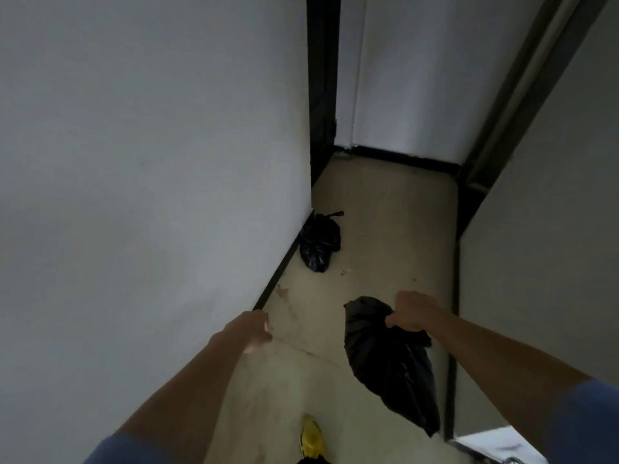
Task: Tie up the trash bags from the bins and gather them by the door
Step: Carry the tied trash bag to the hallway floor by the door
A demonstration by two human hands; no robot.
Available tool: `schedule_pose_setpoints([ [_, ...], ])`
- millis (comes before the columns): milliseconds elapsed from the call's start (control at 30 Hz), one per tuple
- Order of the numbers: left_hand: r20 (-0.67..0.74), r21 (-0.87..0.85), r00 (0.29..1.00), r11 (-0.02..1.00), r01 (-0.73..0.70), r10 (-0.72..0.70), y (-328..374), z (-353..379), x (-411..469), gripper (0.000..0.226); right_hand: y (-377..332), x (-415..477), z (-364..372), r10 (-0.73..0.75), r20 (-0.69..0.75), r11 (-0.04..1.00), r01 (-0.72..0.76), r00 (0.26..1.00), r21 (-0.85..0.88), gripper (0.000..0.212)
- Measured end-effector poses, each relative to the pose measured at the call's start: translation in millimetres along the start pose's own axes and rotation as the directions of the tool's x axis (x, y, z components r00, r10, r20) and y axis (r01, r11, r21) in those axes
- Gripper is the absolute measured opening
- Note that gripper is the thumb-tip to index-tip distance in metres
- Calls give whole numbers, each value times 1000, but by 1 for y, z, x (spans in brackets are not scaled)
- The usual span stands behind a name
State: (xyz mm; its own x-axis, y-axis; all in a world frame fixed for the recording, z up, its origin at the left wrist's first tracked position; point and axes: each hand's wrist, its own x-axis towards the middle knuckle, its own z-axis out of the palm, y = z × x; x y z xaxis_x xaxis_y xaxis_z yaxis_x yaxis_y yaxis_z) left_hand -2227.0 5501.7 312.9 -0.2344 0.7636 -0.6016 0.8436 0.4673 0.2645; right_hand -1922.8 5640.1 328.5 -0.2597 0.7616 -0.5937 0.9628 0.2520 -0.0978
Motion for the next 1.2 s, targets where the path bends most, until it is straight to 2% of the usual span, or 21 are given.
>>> schedule_pose_setpoints([
  [133, 4, -21, 1000, 1000, 13, -13, 9, -70, 76, 21, -24, 79, -51, 5, 15, 999, -6, 1000, 52, 59],
  [300, -28, -54, 1000, 999, 0, -2, 26, -137, 168, 23, -48, 174, -112, 0, 42, 993, -5, 999, 119, 41],
  [467, -7, -99, 999, 994, 43, -44, 33, -168, 269, 22, -76, 295, -146, -36, 116, 991, 20, 993, 133, 39],
  [667, 93, -134, 984, 978, 162, -150, 33, -187, 405, 20, -107, 452, -161, -94, 257, 981, 46, 962, 186, 36],
  [800, 124, -204, 969, 950, 234, -212, 29, -193, 486, 22, -130, 536, -152, -104, 309, 976, 37, 945, 213, 35],
  [933, 162, -217, 964, 945, 243, -210, 14, -179, 562, 22, -152, 608, -127, -95, 346, 973, 13, 933, 231, 30],
  [1200, 225, -205, 947, 939, 277, -230, -33, -88, 705, 17, -188, 757, -20, -61, 386, 967, -41, 920, 251, 29],
])
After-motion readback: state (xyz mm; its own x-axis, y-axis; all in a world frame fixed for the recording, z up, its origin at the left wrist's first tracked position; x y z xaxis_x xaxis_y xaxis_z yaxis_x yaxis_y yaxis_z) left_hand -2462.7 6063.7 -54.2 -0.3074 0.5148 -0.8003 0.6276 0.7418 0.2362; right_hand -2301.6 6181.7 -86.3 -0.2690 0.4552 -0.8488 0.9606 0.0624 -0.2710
